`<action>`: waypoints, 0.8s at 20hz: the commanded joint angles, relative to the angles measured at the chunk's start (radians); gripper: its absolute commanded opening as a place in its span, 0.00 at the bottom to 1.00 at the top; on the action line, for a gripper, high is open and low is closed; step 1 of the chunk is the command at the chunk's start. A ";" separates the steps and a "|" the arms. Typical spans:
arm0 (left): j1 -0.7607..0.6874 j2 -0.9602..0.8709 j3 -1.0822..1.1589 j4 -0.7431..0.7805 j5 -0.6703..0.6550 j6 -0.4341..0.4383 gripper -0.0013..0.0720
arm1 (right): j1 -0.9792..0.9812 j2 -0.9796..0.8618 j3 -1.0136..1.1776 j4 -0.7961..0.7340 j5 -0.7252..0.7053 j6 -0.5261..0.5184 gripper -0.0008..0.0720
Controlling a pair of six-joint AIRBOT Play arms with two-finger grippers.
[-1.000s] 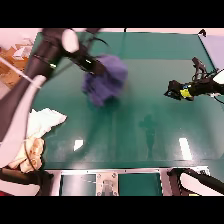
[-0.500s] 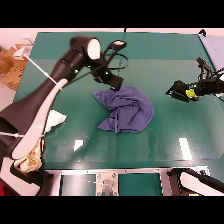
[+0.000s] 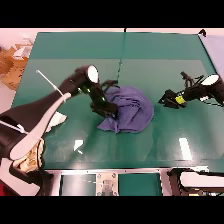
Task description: Fold the shirts.
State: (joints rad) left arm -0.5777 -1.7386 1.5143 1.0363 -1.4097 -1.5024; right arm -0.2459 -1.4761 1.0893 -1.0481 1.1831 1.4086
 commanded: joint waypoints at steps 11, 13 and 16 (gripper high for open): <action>-0.060 0.045 -0.054 0.186 0.100 0.007 0.06 | 0.080 -0.199 0.011 0.276 0.050 -0.187 0.03; -0.060 0.136 0.024 0.319 0.026 -0.051 0.06 | 0.071 -0.173 0.036 0.339 0.120 -0.208 0.03; -0.060 0.314 0.144 0.455 -0.005 -0.148 0.06 | 0.031 -0.032 0.095 0.476 0.204 -0.217 0.03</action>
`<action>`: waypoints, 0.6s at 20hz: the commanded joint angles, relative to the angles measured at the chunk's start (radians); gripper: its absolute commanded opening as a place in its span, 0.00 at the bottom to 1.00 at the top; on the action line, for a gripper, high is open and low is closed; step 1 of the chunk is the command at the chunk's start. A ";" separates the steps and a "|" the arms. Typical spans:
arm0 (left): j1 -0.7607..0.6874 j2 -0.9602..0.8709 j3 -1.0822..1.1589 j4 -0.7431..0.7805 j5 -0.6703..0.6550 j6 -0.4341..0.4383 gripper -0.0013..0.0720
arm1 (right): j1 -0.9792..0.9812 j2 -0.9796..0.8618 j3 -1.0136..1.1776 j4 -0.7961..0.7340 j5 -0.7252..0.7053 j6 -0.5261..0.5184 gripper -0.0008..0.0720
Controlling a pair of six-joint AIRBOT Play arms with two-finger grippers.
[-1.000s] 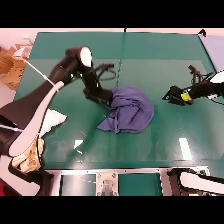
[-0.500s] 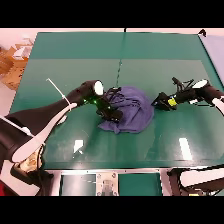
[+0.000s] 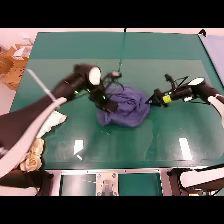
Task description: Fold the shirts.
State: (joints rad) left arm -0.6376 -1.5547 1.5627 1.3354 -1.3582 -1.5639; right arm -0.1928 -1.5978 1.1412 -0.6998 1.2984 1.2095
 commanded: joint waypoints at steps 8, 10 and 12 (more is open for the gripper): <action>0.000 0.468 0.522 0.183 0.106 -0.111 0.06 | -0.129 0.686 0.392 0.315 0.129 0.064 0.03; 0.000 0.529 0.529 0.180 0.173 -0.087 0.06 | -0.130 0.767 0.471 0.311 0.099 0.091 0.03; 0.000 0.563 0.528 0.201 0.163 -0.077 0.06 | -0.130 0.813 0.525 0.240 0.076 0.119 0.03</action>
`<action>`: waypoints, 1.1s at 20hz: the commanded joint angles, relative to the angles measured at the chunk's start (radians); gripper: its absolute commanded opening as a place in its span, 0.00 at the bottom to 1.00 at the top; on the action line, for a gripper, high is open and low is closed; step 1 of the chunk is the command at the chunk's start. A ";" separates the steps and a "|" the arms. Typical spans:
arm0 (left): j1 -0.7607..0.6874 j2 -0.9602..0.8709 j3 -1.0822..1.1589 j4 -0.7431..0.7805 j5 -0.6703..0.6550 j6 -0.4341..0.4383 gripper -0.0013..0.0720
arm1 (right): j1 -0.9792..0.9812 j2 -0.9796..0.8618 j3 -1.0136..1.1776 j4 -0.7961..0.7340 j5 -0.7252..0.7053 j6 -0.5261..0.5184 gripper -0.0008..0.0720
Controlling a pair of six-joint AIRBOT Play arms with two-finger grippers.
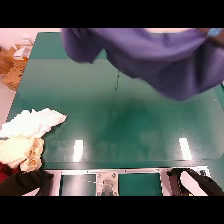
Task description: Fold the shirts.
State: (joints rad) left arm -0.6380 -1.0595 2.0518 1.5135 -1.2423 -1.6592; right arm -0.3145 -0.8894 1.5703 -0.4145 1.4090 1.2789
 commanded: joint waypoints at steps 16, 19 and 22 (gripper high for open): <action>0.325 -0.199 -0.858 -0.078 0.320 0.051 0.06 | 0.317 -0.468 -0.539 -0.207 -0.407 -0.113 0.03; 0.389 -0.379 -0.857 -0.257 0.388 0.220 0.06 | 0.307 -0.617 -0.529 -0.199 -0.437 -0.113 0.03; 0.402 -0.488 -0.845 -0.292 0.432 0.255 0.06 | 0.229 -0.629 -0.500 -0.200 -0.402 -0.109 0.44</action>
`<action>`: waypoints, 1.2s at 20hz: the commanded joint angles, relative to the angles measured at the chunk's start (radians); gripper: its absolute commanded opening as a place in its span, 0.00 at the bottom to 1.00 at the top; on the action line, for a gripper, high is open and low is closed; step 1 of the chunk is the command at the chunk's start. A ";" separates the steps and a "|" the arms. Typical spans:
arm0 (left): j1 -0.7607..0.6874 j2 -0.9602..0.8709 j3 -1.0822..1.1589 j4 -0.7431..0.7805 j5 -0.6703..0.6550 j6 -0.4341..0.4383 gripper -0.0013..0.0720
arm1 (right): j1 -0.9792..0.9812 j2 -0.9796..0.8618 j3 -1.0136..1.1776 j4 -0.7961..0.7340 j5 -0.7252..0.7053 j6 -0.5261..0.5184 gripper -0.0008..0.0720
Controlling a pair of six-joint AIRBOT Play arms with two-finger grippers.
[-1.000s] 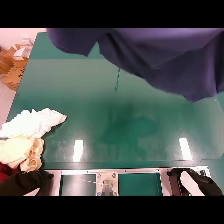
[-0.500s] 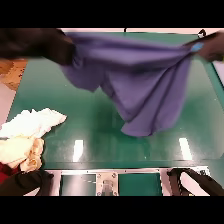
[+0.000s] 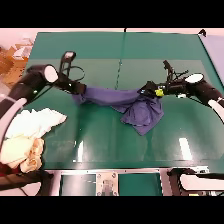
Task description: Fold the shirts.
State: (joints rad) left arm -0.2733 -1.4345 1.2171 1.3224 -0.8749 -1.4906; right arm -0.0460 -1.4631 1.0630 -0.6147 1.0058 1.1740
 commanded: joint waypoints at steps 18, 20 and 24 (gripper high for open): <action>0.058 -0.138 -0.005 -0.096 0.007 0.113 0.06 | 0.368 0.251 -0.572 0.180 -0.466 0.222 0.76; 0.058 -0.138 -0.005 -0.093 0.000 0.113 0.06 | 0.358 0.213 -0.543 0.185 -0.497 0.222 0.66; 0.061 -0.138 0.013 -0.028 -0.062 0.112 0.06 | 0.248 0.229 -0.472 0.127 -0.429 0.158 0.03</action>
State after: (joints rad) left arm -0.2157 -1.5723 1.2182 1.2415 -0.8879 -1.3781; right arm 0.2607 -1.2343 0.5503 -0.4522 0.5568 1.3655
